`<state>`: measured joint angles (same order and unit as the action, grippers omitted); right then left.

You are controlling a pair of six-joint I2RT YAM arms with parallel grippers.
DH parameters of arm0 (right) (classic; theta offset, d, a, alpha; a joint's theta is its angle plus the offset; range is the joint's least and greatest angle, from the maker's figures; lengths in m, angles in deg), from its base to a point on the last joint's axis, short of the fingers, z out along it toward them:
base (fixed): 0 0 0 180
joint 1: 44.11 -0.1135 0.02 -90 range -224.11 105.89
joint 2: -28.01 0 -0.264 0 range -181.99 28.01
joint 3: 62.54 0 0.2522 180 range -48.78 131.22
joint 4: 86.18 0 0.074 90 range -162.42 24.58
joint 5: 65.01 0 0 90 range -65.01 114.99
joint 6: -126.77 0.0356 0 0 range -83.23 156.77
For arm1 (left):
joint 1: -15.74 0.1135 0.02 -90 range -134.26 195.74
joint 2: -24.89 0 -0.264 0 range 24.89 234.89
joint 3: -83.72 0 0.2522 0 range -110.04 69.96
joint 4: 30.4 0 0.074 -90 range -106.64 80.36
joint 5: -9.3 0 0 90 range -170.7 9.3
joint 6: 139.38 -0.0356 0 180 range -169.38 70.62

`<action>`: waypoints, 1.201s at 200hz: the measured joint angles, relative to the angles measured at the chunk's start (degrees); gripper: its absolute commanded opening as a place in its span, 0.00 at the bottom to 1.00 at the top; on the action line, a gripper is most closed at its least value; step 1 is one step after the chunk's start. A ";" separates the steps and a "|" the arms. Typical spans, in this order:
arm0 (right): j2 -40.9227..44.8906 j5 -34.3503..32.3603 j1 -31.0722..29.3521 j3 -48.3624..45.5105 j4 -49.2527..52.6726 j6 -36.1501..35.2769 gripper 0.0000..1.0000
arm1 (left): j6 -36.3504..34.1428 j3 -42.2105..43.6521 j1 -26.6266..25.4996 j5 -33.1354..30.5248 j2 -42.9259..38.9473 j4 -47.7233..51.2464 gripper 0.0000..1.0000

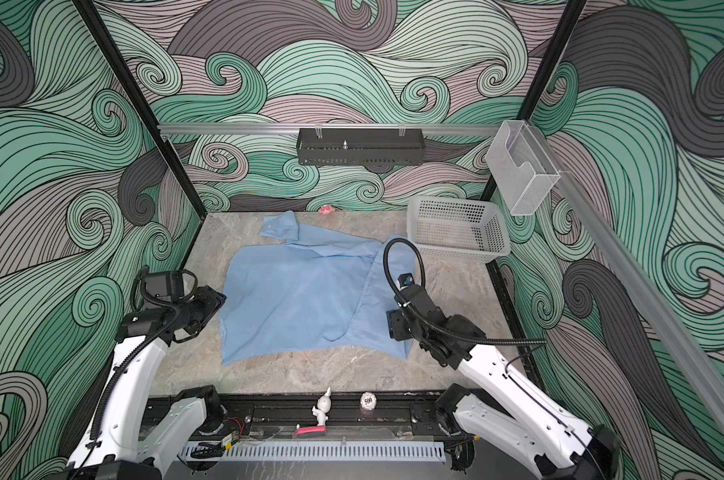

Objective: Fold and stack the long sleeve shirts

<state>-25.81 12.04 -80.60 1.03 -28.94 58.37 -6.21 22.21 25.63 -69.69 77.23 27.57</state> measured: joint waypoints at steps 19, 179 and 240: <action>-9.16 1.29 8.11 6.58 -1.46 2.43 0.69 | 1.38 0.02 -1.07 1.81 7.10 -4.33 0.55; -76.72 4.94 15.02 61.27 1.38 13.31 0.62 | 3.19 1.38 -2.21 6.14 30.45 -15.02 0.57; -81.09 1.60 15.78 63.98 5.62 13.18 0.16 | 3.19 1.38 -2.21 6.21 30.45 -15.08 0.56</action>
<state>-106.90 13.63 -64.82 65.00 -23.32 71.55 -3.01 23.59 23.43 -63.49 107.67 12.48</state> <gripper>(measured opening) 0.201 0.565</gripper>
